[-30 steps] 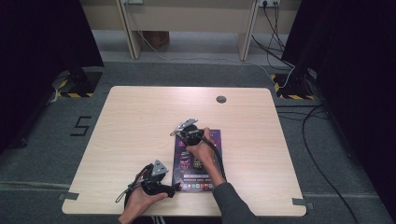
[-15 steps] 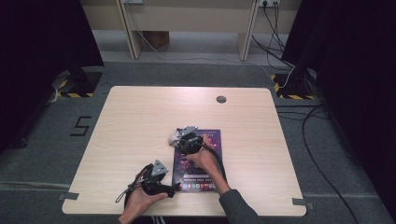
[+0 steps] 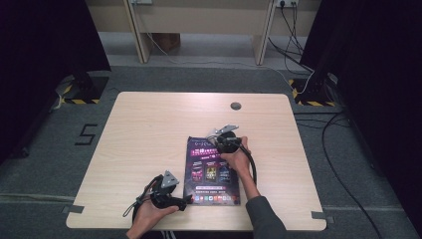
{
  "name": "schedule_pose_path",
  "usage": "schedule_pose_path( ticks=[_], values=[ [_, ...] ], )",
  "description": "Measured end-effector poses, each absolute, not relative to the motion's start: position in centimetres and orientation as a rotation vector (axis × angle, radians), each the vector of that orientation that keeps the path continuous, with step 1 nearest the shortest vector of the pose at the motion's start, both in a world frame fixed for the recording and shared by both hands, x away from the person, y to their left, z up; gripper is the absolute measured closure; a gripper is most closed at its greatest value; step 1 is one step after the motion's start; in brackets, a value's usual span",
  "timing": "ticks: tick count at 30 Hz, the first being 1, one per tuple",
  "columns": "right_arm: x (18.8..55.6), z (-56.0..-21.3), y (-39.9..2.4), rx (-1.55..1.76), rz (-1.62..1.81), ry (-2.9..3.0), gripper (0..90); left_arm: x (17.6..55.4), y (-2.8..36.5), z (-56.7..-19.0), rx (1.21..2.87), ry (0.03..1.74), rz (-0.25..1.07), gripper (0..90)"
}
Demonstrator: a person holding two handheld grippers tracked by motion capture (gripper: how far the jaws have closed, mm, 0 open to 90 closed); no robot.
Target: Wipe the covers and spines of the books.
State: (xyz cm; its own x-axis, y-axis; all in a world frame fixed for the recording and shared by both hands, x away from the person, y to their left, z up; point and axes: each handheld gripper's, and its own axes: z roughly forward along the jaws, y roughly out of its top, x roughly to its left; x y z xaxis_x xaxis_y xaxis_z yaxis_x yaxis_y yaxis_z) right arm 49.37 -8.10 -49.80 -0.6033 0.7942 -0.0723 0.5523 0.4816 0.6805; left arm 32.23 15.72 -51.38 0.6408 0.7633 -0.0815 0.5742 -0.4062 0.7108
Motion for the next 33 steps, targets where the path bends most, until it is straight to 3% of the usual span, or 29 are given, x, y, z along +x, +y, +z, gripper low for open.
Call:
schedule_pose_path(
  ticks=[15,33],
  values=[
    [49.8,-49.8,-12.3,1.24,0.822,2.23,75.4,32.2,15.7,-51.4,2.127,1.039,0.33,15.1],
    [44.9,-49.9,-12.1,1.071,0.848,2.315,75.7,32.3,15.7,-51.4,2.128,1.04,0.327,14.9]
  ],
)
